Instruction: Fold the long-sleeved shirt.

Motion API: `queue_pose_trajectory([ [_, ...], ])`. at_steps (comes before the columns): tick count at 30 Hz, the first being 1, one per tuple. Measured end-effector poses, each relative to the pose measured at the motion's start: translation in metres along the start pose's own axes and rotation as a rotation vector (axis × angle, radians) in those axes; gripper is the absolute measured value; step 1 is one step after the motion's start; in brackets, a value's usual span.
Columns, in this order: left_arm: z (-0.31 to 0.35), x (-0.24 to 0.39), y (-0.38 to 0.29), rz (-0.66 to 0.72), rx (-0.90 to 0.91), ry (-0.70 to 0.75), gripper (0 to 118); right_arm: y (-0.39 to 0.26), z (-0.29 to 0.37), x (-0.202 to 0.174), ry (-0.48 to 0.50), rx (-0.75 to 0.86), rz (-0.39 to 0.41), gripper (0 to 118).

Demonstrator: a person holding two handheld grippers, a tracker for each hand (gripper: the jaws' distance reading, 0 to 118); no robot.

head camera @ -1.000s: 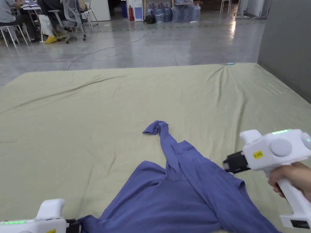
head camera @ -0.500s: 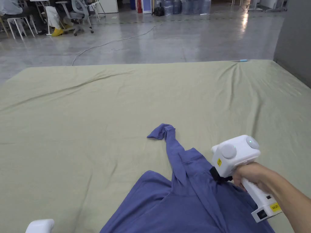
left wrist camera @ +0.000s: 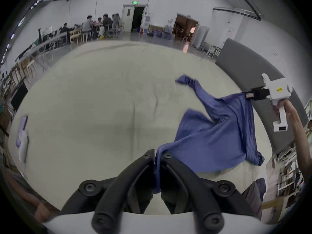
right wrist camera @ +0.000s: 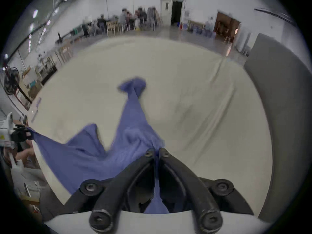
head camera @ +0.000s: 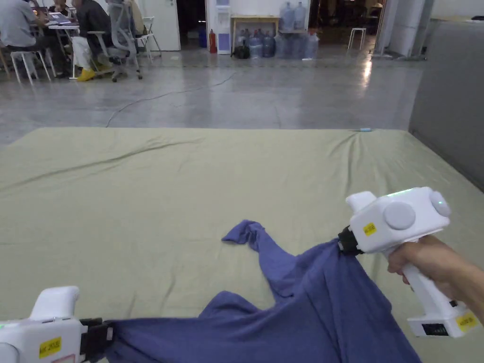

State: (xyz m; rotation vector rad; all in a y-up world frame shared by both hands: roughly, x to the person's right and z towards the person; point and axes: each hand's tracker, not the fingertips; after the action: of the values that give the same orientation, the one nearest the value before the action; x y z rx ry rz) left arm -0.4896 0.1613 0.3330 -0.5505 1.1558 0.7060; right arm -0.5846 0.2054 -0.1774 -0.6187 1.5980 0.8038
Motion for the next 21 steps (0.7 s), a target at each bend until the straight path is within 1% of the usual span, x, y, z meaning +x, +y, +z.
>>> queue_pose_trajectory([
  [4, 0.019, 0.011, 0.062, -0.002, 0.122, -0.024, 0, 0.029, 0.075, 0.018, -0.048, 0.164, -0.004, 0],
  [9, 0.043, 0.035, 0.163, -0.087, 0.258, 0.016, 0, 0.084, 0.152, 0.036, -0.144, 0.307, -0.003, 0],
  [13, 0.068, 0.056, 0.254, -0.108, 0.373, 0.019, 0, 0.139, 0.194, 0.049, -0.189, 0.396, -0.038, 0],
  [16, 0.09, 0.072, 0.321, -0.143, 0.449, 0.041, 0, 0.183, 0.224, 0.055, -0.241, 0.452, -0.045, 0],
  [17, 0.098, 0.077, 0.343, -0.14, 0.454, 0.046, 0, 0.2, 0.231, 0.058, -0.252, 0.461, -0.043, 0],
  [20, 0.121, 0.087, 0.394, -0.108, 0.528, 0.077, 0, 0.241, 0.259, 0.062, -0.314, 0.523, -0.077, 0],
  [21, 0.127, 0.09, 0.41, -0.1, 0.54, 0.089, 0, 0.255, 0.265, 0.067, -0.309, 0.537, -0.097, 0],
])
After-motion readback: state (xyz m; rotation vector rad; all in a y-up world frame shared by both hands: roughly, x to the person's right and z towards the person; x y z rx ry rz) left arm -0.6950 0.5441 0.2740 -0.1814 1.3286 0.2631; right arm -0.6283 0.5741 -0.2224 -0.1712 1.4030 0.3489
